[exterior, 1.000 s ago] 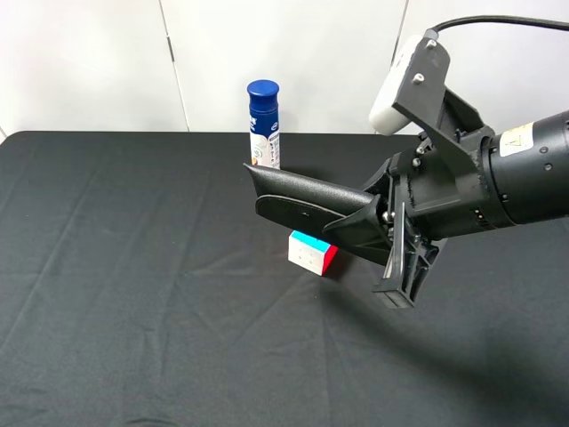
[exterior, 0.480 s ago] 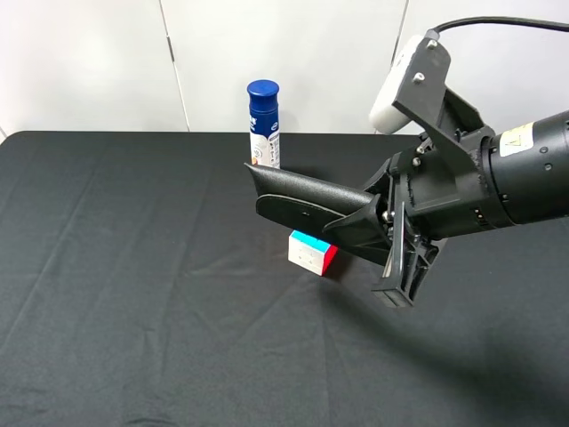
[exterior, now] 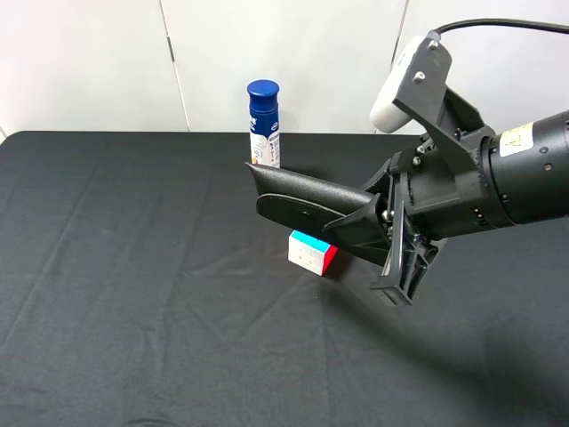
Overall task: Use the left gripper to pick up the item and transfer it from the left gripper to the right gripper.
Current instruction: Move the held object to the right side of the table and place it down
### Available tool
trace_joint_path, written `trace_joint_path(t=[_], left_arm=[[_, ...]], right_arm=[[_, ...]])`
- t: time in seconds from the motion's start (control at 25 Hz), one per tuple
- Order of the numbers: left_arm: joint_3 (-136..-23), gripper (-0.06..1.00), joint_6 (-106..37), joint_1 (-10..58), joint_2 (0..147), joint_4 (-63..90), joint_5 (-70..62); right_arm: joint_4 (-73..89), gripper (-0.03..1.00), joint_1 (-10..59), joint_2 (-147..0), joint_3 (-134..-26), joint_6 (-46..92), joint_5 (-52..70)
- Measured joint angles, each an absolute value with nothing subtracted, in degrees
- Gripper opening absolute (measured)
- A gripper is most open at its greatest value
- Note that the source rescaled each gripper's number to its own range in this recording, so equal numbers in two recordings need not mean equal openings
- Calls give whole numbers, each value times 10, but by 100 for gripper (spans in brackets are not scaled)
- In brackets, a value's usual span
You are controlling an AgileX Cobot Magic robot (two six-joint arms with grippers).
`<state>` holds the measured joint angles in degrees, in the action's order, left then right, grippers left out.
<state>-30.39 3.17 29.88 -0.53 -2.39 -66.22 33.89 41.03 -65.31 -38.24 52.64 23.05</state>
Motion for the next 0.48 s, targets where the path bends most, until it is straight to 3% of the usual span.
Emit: trace_joint_path(t=[0.48], left_arm=[[-304, 96, 32, 1, -5, -24, -662]], right_arm=[[339, 0, 410, -653, -382, 526, 230]])
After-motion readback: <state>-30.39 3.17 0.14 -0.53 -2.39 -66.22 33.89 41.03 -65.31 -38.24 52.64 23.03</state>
